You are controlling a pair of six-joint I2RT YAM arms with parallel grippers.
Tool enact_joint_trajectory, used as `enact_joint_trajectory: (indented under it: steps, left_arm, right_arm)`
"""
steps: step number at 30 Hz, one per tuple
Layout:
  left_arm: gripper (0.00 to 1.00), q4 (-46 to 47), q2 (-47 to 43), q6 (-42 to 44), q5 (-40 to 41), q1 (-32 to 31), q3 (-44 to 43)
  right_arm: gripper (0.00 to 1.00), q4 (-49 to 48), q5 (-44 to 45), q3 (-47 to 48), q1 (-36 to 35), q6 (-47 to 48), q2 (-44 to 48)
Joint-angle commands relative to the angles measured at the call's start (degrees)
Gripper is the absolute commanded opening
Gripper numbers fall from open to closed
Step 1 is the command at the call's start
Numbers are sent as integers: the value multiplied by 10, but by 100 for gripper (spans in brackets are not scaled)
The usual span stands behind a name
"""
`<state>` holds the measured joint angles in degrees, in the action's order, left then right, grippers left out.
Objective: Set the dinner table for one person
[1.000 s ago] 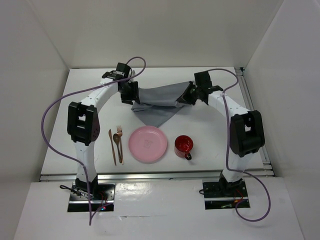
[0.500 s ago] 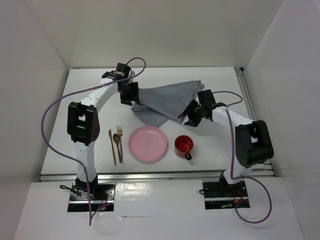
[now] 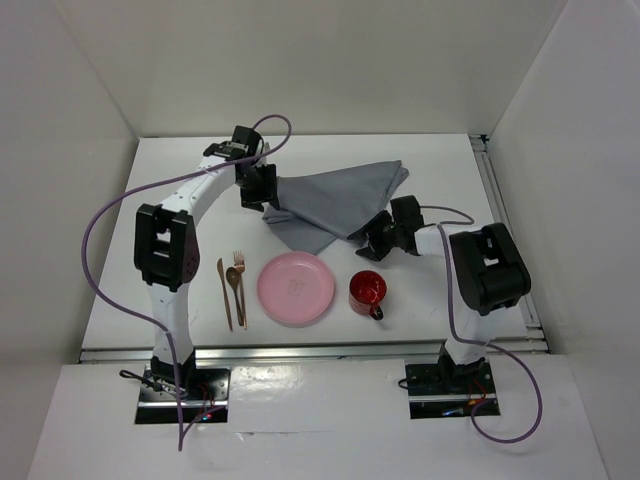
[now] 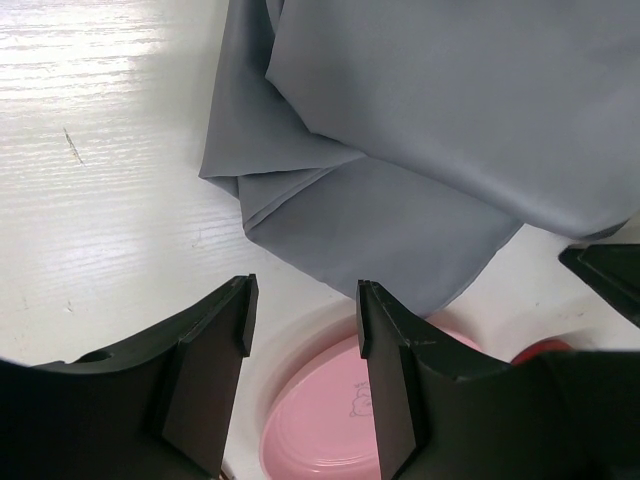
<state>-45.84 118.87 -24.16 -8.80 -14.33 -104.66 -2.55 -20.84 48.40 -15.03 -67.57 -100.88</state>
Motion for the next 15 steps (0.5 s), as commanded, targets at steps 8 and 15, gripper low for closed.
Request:
enact_joint_trajectory:
  steps: [8, 15]
  left_arm:
    - [61, -4, -29, 3, 1, 2, -10]
    - [60, -4, -29, 8, 1, 2, -5]
  right_arm:
    - [55, -59, 87, -2, -14, -93, -47]
    - [47, -36, 144, 12, -26, -154, -54]
